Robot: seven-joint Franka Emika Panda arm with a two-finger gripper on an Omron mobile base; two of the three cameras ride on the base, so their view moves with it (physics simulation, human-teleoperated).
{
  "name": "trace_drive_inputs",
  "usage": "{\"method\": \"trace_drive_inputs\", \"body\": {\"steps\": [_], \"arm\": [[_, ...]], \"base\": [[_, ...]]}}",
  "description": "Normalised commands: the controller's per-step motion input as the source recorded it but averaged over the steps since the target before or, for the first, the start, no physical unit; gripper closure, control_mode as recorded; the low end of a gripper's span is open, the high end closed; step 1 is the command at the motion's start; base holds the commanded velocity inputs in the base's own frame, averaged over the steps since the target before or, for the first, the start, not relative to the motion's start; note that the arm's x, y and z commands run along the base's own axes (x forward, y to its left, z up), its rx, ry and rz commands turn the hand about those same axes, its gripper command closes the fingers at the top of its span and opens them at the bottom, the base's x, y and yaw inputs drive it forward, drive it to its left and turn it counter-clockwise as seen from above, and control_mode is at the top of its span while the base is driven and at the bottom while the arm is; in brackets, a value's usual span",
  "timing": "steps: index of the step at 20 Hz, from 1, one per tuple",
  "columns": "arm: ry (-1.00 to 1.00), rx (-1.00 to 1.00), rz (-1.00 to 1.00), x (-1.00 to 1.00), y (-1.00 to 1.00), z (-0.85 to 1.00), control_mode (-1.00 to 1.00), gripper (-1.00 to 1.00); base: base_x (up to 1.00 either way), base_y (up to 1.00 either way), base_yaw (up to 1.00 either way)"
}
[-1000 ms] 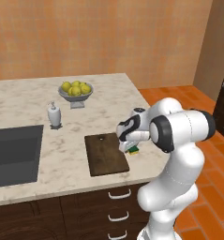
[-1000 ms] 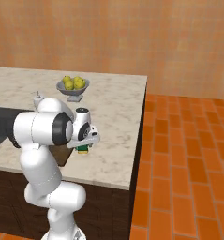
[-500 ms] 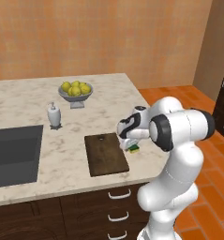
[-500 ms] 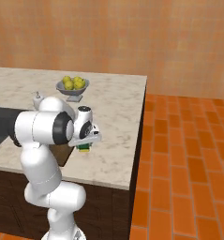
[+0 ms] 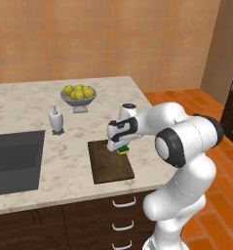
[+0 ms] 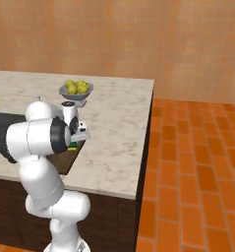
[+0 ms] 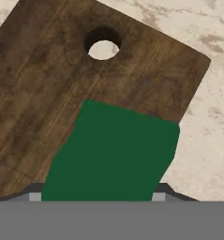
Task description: Pick up the sponge from the counter and clean the cutting board by briefly scrubbing or pressing down on the cutting board. Once finished, release the sponge.
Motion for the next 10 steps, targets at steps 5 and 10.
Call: {"method": "trace_drive_inputs", "body": {"steps": [5,10], "arm": [[0.00,-0.01,-0.15,0.34,1.00,0.00,-1.00,1.00],[-0.02,-0.02,-0.16,0.23,0.91,0.00,-1.00,1.00]], "base": [[0.00,0.00,0.00],[0.00,0.00,0.00]]}}
